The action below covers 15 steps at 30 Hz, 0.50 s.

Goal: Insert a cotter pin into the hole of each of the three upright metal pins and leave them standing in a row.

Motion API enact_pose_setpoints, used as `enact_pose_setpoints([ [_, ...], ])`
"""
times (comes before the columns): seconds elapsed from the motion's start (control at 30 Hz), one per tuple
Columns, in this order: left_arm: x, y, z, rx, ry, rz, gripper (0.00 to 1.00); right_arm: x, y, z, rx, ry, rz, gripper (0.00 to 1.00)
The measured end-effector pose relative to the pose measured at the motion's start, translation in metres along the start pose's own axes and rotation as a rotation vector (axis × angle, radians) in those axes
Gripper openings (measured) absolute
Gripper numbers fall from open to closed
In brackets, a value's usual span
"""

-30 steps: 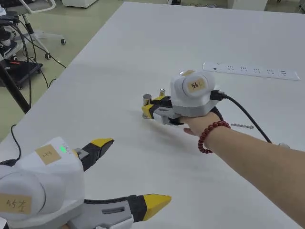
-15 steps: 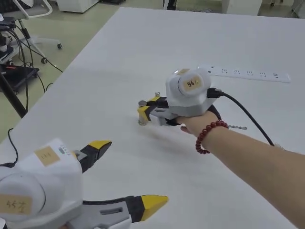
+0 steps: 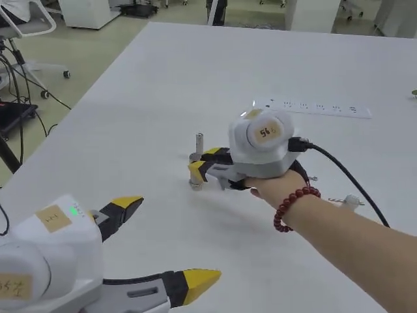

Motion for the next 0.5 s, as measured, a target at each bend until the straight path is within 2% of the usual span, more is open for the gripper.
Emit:
enact_pose_setpoints([
  [0.5, -0.017, 0.006, 0.01, -0.017, -0.042, 0.009, 0.9, -0.005, -0.025, -0.055, 0.035, -0.048, 0.024, 0.12],
])
Point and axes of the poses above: the centre of the closed fingertips' face, and the gripper's own axes: z roughly forward along the fingers, x roughly to its left, y roughly out of its top, the point moved 2 cm from there along -z, roughly backward along the fingers, and after that the axes turned 15 degrees about -y, right-handed, at the moved point
